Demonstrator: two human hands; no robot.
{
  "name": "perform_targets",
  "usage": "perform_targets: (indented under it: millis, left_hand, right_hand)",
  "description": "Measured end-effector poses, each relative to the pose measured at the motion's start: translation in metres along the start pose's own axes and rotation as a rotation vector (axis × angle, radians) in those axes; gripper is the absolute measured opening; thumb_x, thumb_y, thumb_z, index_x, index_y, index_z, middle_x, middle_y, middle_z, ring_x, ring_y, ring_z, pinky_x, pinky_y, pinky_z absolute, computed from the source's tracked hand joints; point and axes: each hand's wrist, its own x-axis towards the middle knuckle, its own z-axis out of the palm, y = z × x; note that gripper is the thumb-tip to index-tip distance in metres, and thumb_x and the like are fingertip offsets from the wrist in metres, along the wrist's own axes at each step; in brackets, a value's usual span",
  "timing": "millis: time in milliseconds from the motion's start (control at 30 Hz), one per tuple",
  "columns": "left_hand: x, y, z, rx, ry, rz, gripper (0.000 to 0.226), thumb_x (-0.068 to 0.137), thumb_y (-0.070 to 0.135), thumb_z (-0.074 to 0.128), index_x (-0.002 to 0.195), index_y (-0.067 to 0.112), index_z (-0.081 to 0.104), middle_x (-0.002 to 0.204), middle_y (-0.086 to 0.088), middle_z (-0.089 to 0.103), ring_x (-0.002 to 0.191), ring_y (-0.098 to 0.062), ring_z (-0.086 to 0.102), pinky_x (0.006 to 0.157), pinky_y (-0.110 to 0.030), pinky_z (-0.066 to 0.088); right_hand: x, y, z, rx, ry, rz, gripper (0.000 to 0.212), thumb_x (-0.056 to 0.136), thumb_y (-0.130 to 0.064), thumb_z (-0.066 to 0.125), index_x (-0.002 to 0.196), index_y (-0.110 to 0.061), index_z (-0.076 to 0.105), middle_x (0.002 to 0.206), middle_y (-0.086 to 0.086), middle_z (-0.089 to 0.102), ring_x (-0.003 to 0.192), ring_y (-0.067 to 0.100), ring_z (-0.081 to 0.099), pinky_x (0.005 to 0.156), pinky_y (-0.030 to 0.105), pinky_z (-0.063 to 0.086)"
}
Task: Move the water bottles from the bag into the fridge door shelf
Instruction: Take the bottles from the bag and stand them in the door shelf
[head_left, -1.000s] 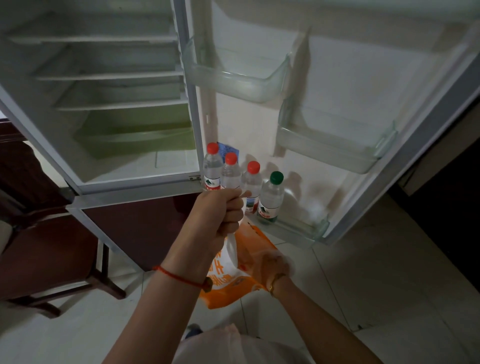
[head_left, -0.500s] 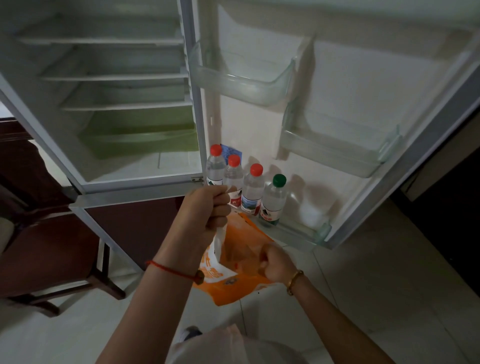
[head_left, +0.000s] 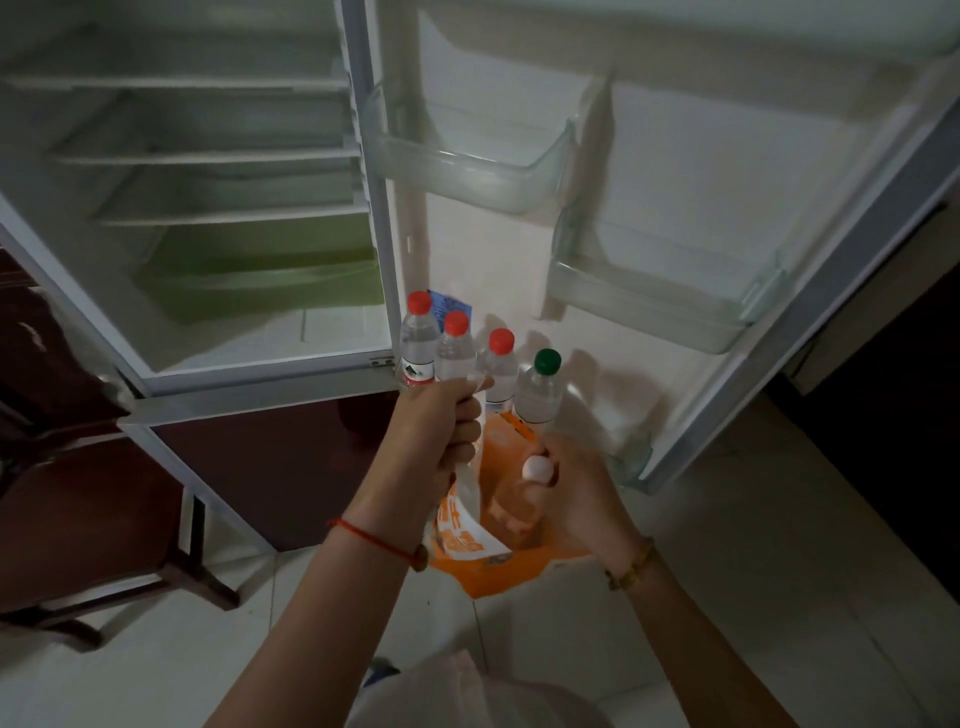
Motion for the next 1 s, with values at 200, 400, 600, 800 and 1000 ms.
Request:
perform_targets:
  millis: [200,400,600,800,1000]
  left_hand:
    - [0.01,-0.008,0.009,0.023,-0.012,-0.028,0.021,0.098,0.011,0.044,0.115,0.007,0.056,0.04,0.011,0.028,0.026,0.0,0.023,0.028,-0.011,0.017]
    - [0.015,-0.011,0.01,0.026,-0.025,-0.021,0.022,0.099,0.01,0.042,0.114,0.004,0.057,0.039,0.011,0.028,0.026,0.0,0.023,0.028,-0.011,0.018]
    - [0.015,-0.013,0.013,0.036,-0.021,-0.02,0.029,0.098,0.011,0.045,0.121,0.0,0.058,0.049,0.006,0.028,0.03,-0.001,0.024,0.03,-0.012,0.019]
    - [0.017,-0.015,0.017,0.046,0.001,-0.034,0.028,0.098,0.011,0.045,0.119,0.002,0.06,0.047,0.007,0.029,0.029,-0.001,0.024,0.03,-0.012,0.019]
    - [0.018,-0.019,0.019,0.035,0.009,-0.036,0.025,0.098,0.011,0.045,0.116,0.002,0.06,0.053,0.005,0.027,0.03,-0.002,0.024,0.031,-0.012,0.019]
  right_hand:
    - [-0.018,-0.022,-0.039,0.057,0.27,-0.06,0.023,0.077,-0.02,0.076,0.092,-0.026,0.059,0.089,-0.017,0.057,0.08,-0.003,0.057,0.064,0.012,0.044]
    - [-0.031,-0.031,-0.078,-0.009,0.495,-0.192,0.024,0.076,-0.012,0.076,0.092,-0.016,0.059,0.091,-0.005,0.057,0.079,0.007,0.055,0.063,0.016,0.044]
    - [-0.032,-0.025,-0.095,-0.057,0.625,-0.207,0.024,0.076,-0.007,0.074,0.092,-0.015,0.058,0.095,-0.003,0.055,0.081,0.008,0.052,0.067,0.021,0.047]
    - [-0.007,-0.002,-0.084,-0.116,0.566,-0.158,0.023,0.078,-0.002,0.068,0.095,-0.015,0.057,0.101,-0.001,0.053,0.086,0.013,0.054,0.07,0.012,0.039]
    - [0.018,0.02,-0.071,-0.185,0.475,-0.184,0.027,0.076,0.005,0.059,0.098,-0.01,0.059,0.101,0.004,0.055,0.092,0.022,0.054,0.076,0.02,0.036]
